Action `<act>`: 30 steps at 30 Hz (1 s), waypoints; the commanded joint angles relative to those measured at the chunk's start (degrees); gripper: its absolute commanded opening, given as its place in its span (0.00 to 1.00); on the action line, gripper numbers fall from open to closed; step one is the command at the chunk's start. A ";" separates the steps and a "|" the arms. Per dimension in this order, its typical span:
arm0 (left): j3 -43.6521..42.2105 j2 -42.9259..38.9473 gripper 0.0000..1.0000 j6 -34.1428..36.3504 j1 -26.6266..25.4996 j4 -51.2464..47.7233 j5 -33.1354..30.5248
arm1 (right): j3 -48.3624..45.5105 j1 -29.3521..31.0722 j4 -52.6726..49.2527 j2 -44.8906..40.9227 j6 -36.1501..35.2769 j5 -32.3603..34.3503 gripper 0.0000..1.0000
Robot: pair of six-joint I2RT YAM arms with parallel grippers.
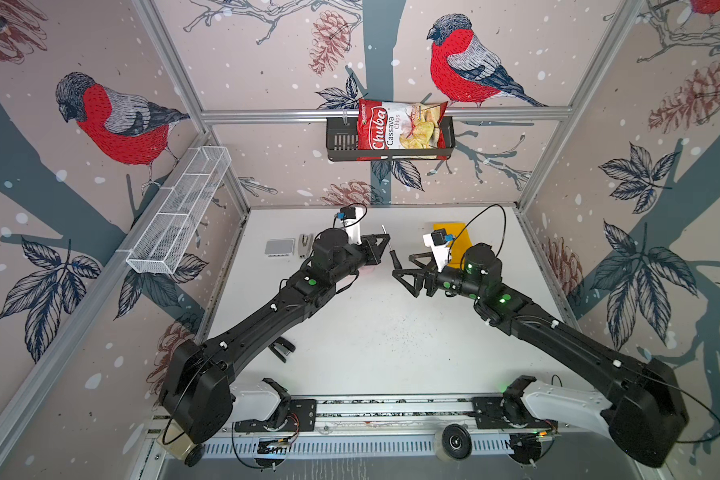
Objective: Put the screwdriver in the bin
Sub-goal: 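Carry the screwdriver toward the right gripper, which closes on its handle, then open the left gripper to release the shaft while the right gripper pulls the screwdriver away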
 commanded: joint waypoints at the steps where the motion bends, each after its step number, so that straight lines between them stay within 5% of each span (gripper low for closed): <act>1: 2.09 0.59 0.00 3.67 -0.93 3.39 2.62 | -0.25 -0.44 -0.42 -0.36 2.01 -2.59 0.97; 6: 2.54 0.59 0.00 3.97 -1.04 4.60 3.42 | -0.39 -2.04 -1.11 -0.13 2.57 -4.30 0.79; 11: 2.17 0.42 0.00 4.30 -1.00 4.83 3.43 | -0.88 -2.60 -0.02 -0.14 2.64 -5.13 0.37; 15: 2.02 0.41 0.00 3.82 -1.04 4.95 3.25 | -1.52 -2.69 1.27 -0.06 2.37 -7.13 0.35; 30: 2.15 -0.06 0.00 5.31 -1.03 3.42 1.30 | -0.68 -2.95 -1.75 -0.72 -0.52 -6.55 0.06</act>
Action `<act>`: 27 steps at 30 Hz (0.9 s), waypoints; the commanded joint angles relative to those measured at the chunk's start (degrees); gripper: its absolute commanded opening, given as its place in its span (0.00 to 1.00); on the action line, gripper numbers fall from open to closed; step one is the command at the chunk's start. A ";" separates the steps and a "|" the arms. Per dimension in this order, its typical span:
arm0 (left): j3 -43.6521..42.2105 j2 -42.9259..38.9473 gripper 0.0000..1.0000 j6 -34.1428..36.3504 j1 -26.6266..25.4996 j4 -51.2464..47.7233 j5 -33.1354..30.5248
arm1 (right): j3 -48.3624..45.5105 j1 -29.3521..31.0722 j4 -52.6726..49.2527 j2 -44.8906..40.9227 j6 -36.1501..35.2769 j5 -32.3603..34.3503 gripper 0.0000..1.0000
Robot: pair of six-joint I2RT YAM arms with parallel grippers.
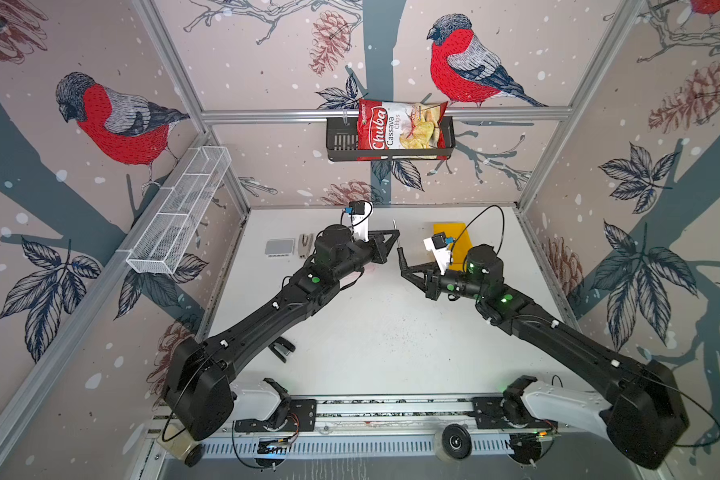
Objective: Put the screwdriver in the bin
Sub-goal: 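Open the left gripper to release the shaft while the right gripper pulls the screwdriver away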
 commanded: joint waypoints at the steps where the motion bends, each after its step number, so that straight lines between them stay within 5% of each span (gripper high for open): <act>1: 0.02 -0.70 0.03 1.77 -0.04 1.82 -1.34 | 0.78 -0.30 -0.95 -0.69 -1.49 0.68 0.05; 11: -0.68 -1.18 0.50 1.99 -0.04 3.31 -2.24 | 1.96 -2.11 -4.58 -1.00 -4.55 1.46 0.01; 18: -2.36 -1.83 0.95 5.55 -0.04 4.43 -2.85 | 2.09 -5.69 -8.22 -1.86 -7.57 3.87 0.01; 27: -5.54 -4.82 0.99 22.06 -1.16 2.85 -2.65 | 2.75 -16.86 -18.97 -3.99 -21.26 10.80 0.00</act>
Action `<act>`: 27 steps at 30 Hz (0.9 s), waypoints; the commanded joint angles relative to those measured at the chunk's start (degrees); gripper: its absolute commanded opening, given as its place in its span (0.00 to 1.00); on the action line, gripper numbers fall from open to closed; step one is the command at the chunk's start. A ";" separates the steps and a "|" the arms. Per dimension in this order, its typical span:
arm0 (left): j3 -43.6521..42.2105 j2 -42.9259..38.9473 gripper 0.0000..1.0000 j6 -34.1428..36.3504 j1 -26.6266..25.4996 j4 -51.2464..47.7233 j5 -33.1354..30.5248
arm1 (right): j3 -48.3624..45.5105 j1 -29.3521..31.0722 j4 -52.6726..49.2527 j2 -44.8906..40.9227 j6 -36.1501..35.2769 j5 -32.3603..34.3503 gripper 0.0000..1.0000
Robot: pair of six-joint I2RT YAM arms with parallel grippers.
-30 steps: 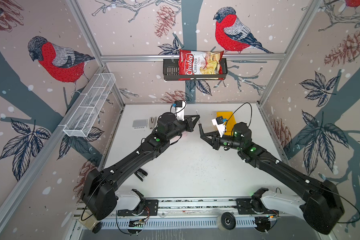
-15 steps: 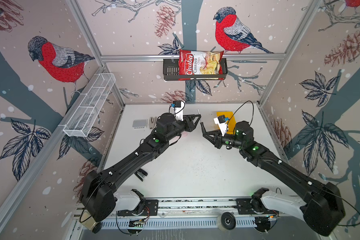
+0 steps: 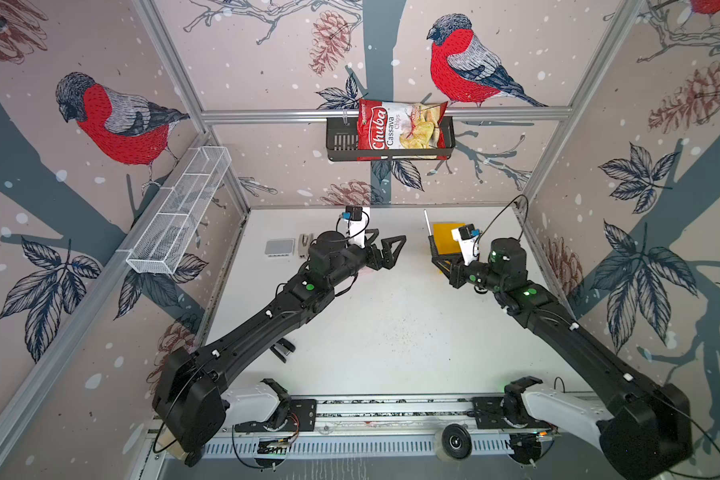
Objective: Put the screwdriver in the bin
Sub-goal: 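Open the left gripper to release the shaft while the right gripper pulls the screwdriver away, then move the right gripper over the yellow bin and open it to drop the screwdriver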
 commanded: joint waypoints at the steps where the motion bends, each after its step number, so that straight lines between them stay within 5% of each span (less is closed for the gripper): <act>1: -1.30 -0.74 0.99 10.99 -1.33 1.50 0.44 | 0.58 -2.79 -4.12 -0.22 -8.66 4.01 0.00; 7: -0.76 1.65 0.99 22.67 -5.70 -2.64 -2.25 | 3.37 -7.96 -4.56 4.51 -17.35 8.72 0.00; 15: -0.59 4.09 0.99 27.36 -9.51 -3.33 -2.22 | 9.72 -10.38 -8.72 16.72 -27.84 17.61 0.01; 27: -1.10 4.10 0.99 28.05 -10.85 -4.84 -3.27 | 15.29 -9.69 -7.80 31.12 -24.99 26.87 0.00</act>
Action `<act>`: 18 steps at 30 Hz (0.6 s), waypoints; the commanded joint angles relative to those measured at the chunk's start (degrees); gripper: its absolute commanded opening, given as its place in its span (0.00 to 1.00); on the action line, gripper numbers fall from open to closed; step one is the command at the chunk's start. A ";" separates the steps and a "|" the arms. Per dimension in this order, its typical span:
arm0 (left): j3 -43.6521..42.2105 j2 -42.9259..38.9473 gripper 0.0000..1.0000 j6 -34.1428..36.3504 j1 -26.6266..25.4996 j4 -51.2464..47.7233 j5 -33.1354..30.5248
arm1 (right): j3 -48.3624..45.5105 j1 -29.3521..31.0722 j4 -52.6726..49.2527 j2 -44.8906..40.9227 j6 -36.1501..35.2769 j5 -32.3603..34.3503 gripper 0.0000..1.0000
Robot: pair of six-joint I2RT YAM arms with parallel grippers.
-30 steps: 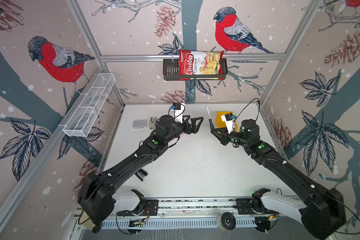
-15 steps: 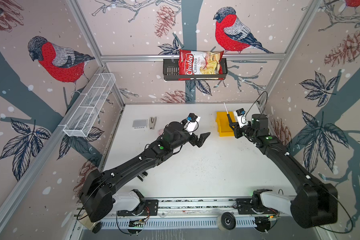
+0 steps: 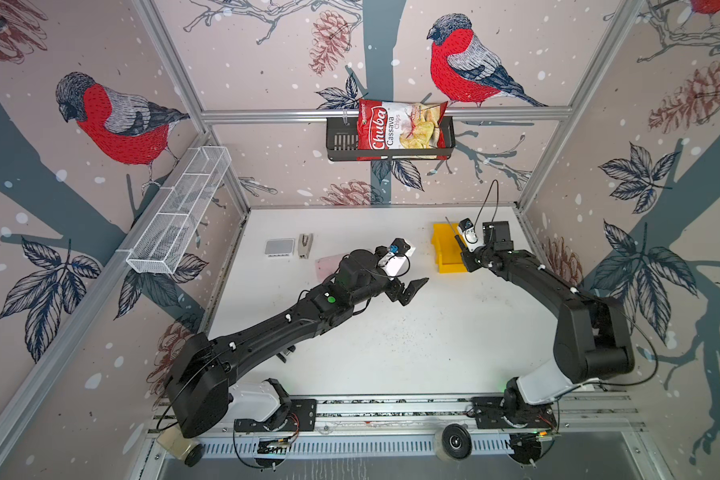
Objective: Put the screwdriver in the bin
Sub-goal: 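Move the right gripper over the yellow bin and open it to drop the screwdriver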
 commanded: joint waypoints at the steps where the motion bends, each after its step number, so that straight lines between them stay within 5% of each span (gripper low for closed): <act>1: -0.11 -0.39 0.99 1.60 -0.04 -0.47 -0.82 | 1.55 0.41 -0.29 2.36 1.50 2.80 0.00; 18: -3.44 -2.93 0.99 0.82 -0.16 0.78 -4.28 | 6.77 2.80 -5.34 12.59 6.52 7.00 0.01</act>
